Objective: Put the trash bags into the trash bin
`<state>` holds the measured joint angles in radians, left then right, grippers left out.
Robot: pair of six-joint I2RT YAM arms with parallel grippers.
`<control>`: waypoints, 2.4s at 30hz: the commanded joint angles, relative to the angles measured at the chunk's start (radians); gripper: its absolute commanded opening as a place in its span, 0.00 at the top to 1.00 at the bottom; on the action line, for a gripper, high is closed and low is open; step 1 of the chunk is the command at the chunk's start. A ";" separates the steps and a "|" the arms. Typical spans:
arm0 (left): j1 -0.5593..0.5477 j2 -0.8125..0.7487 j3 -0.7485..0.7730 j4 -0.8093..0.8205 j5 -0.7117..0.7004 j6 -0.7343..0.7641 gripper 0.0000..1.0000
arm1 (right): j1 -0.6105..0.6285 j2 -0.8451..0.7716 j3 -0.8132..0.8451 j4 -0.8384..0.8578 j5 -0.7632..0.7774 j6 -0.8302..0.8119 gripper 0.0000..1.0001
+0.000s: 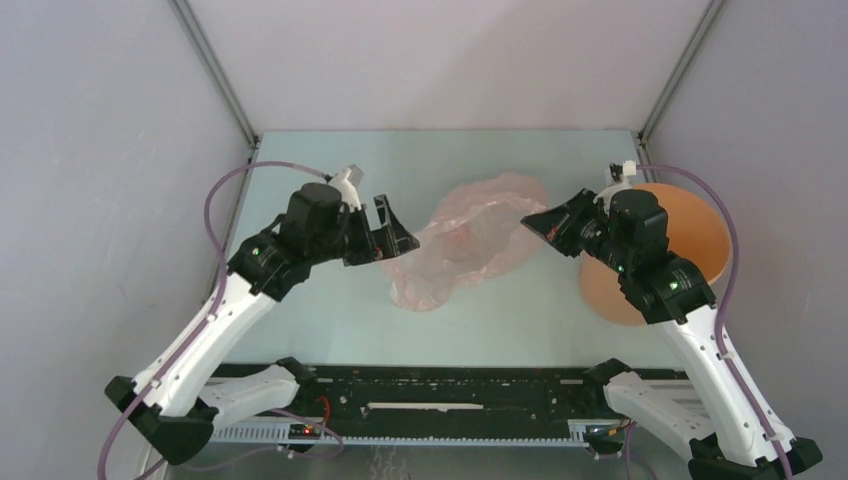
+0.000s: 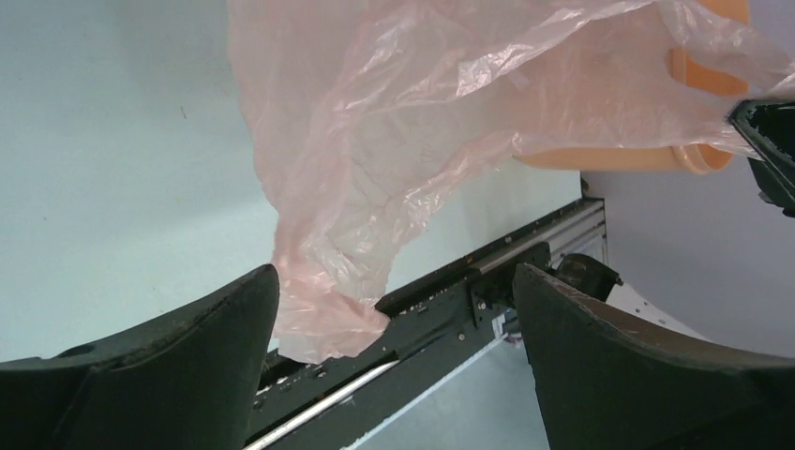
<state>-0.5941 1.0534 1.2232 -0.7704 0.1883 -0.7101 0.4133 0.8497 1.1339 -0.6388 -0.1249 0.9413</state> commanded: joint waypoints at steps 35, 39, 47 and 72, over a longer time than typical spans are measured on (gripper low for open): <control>-0.262 -0.085 -0.537 0.535 -0.075 -0.509 0.10 | -0.007 -0.006 -0.033 0.073 0.003 0.043 1.00; -0.261 -0.103 -0.517 0.546 -0.130 -0.476 0.36 | -0.008 -0.028 -0.037 0.048 0.009 0.049 1.00; -0.232 -0.128 -0.368 0.327 -0.266 -0.354 0.87 | -0.008 -0.079 -0.051 -0.027 0.021 -0.010 0.91; 0.113 -0.128 0.237 -0.226 -0.505 0.116 1.00 | -0.027 0.057 0.340 -0.504 0.560 -0.383 0.21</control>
<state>-0.4923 0.9333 1.3983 -0.9489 -0.2672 -0.6518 0.4034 0.8272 1.3956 -0.9936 0.1593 0.5949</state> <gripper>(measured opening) 0.008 0.792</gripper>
